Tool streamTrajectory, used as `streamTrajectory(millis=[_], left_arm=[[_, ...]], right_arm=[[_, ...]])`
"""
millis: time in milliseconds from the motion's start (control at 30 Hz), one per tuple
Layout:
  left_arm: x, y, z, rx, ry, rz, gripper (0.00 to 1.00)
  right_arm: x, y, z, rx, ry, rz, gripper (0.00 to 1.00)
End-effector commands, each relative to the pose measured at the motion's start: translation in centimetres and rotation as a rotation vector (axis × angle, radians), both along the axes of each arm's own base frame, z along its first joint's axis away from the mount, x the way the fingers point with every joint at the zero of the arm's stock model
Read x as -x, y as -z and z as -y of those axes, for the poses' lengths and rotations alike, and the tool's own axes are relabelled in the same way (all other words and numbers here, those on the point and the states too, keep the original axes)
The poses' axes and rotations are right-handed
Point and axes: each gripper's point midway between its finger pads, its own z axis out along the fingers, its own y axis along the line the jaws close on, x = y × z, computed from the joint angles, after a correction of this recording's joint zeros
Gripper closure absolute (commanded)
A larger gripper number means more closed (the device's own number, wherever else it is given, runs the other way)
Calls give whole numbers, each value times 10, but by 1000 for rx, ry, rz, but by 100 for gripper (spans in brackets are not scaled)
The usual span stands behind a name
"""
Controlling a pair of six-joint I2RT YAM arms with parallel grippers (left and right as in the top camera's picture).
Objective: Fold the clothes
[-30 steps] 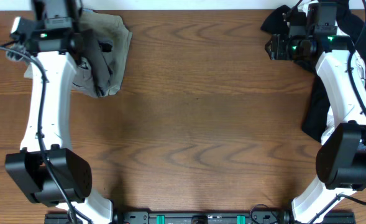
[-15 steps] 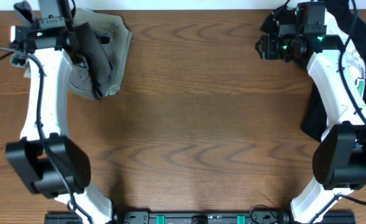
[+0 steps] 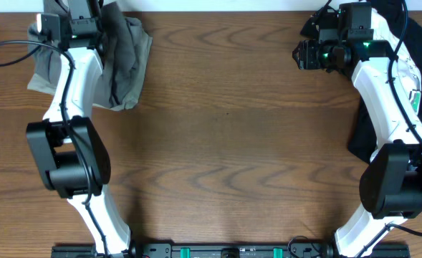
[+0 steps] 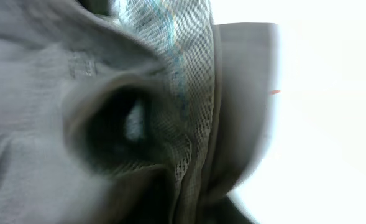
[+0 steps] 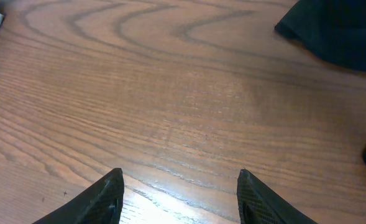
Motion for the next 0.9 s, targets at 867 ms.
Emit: streamTrajectory(millis=[867], left_arm=[[26,-68,71,-775,1005,-353,2]], right_arm=[[-11,-24,-143,-148,-303,202,27]])
